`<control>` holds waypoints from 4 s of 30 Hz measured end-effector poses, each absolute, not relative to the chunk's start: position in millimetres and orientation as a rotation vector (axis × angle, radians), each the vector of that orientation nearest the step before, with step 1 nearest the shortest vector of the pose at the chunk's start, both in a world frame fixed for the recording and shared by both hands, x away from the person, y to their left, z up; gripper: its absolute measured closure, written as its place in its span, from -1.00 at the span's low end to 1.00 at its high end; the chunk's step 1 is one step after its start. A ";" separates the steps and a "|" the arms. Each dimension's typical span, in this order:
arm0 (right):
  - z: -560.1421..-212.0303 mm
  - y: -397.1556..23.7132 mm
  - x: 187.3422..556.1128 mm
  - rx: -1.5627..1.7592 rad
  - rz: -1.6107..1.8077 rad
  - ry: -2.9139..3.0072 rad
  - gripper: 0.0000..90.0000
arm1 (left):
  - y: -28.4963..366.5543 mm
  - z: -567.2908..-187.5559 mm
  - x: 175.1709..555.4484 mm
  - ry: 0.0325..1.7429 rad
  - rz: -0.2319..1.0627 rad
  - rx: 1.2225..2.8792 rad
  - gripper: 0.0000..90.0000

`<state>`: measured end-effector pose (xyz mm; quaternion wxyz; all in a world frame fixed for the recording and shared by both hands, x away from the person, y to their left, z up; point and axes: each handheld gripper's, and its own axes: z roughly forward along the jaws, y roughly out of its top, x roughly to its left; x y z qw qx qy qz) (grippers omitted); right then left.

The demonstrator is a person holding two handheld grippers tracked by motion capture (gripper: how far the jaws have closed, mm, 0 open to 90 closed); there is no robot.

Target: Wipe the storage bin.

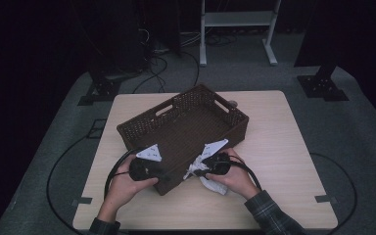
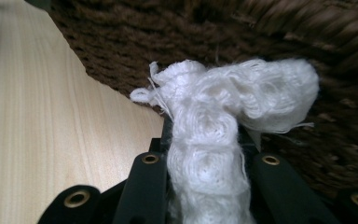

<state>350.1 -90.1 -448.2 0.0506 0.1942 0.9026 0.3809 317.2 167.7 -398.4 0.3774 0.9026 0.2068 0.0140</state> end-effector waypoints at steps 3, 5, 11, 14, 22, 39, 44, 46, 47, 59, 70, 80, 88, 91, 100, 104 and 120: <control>-453.4 -87.9 350.5 0.595 1.151 2.762 0.64 | 167.8 -398.4 317.2 0.529 0.035 2.307 0.73; -456.9 -86.3 351.0 0.609 1.152 2.767 0.64 | 167.7 -398.6 316.9 0.533 0.034 2.304 0.73; -468.2 -80.9 349.8 0.577 1.092 2.815 0.64 | 167.8 -398.6 317.1 0.531 0.034 2.303 0.73; -474.8 -78.6 348.1 0.555 1.074 2.826 0.64 | 167.9 -398.6 317.1 0.532 0.033 2.302 0.73; -473.5 -76.7 344.5 0.546 1.066 2.807 0.64 | 167.7 -398.6 317.1 0.531 0.035 2.303 0.73; -425.1 -75.1 328.3 0.550 1.264 2.697 0.67 | 167.5 -398.4 317.2 0.530 0.035 2.306 0.73; -414.2 -74.8 323.5 0.524 1.314 2.671 0.67 | 167.6 -398.5 317.0 0.533 0.033 2.304 0.73; -409.0 -74.2 320.5 0.509 1.335 2.656 0.67 | 167.6 -398.5 317.0 0.532 0.033 2.305 0.73; -407.4 -74.2 319.8 0.503 1.343 2.654 0.67 | 167.5 -398.7 317.0 0.533 0.033 2.302 0.73; -422.9 -66.8 322.1 0.509 1.309 2.700 0.67 | 167.1 -398.3 316.7 0.530 0.041 2.309 0.73; -459.4 -49.8 324.7 0.486 1.202 2.800 0.67 | 167.2 -398.5 317.0 0.529 0.036 2.307 0.73; -466.6 -40.8 319.8 0.463 1.182 2.833 0.67 | 167.2 -398.6 317.1 0.527 0.031 2.304 0.73; -439.0 -43.1 312.5 0.411 1.248 2.766 0.67 | 166.2 -398.7 316.3 0.534 0.029 2.303 0.72; -449.0 -37.7 312.4 0.417 1.233 2.797 0.67 | 166.1 -398.7 316.8 0.526 0.031 2.305 0.72; -470.5 -19.9 309.1 0.375 1.172 2.846 0.67 | 165.9 -398.9 316.9 0.526 0.029 2.304 0.72; -466.0 -17.5 305.0 0.372 1.195 2.838 0.67 | 165.6 -399.0 317.2 0.523 0.025 2.302 0.72; -443.6 -7.1 284.3 0.252 1.306 2.794 0.67 | 161.9 -399.0 315.7 0.526 0.021 2.287 0.69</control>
